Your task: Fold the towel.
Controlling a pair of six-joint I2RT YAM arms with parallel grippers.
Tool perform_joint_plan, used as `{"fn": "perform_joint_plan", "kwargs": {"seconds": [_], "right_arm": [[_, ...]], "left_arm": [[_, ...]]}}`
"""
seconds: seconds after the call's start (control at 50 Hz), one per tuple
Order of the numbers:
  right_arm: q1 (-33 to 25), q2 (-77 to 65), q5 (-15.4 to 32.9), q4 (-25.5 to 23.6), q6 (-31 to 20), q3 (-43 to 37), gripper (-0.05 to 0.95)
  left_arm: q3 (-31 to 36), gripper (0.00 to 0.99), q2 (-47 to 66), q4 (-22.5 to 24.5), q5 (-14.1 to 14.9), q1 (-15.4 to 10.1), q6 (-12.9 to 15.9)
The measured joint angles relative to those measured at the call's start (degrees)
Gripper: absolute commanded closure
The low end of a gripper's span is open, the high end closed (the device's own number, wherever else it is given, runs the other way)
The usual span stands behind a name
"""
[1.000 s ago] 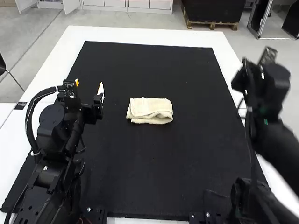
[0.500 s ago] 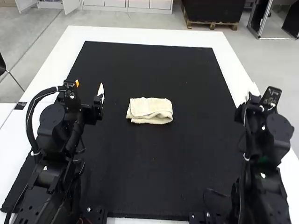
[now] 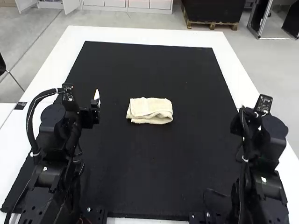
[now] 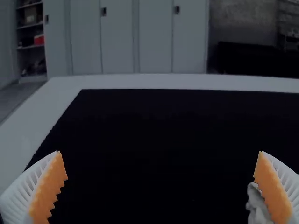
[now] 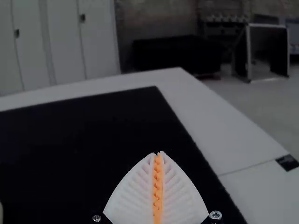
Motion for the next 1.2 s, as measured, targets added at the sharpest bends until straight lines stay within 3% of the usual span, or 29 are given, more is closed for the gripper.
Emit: {"fn": "perform_joint_plan", "kwargs": {"seconds": [0.14,0.4,0.54,0.64,0.76,1.04,1.2], "right_arm": [[-0.39,0.00,0.02,-4.02,-0.20,0.00,0.92],[-0.39,0.00,0.00,-4.20,-0.39,0.00,0.91],[-0.42,0.00,-0.09,-4.20,-0.37,0.00,0.63],[-0.39,0.00,-0.22,-4.22,-0.66,0.00,0.22],[-0.42,0.00,-0.24,-4.57,-1.07,0.00,-0.01],[-0.39,0.00,-0.39,-4.83,-2.25,0.00,-0.01],[-0.39,0.00,-0.39,-4.76,-2.36,0.00,-0.01]], "left_arm": [[0.00,0.052,0.00,-2.14,0.02,0.33,0.85],[0.00,0.052,0.00,-2.29,0.02,0.33,1.49],[0.00,0.052,0.00,-2.29,0.02,0.33,1.51],[0.00,0.051,0.00,-2.32,0.02,0.33,1.51],[0.00,0.049,0.00,-2.32,0.02,0.39,1.51],[0.00,0.036,0.00,-2.32,0.02,0.46,1.51],[0.00,0.036,0.00,-2.29,0.02,1.92,1.51]]}}
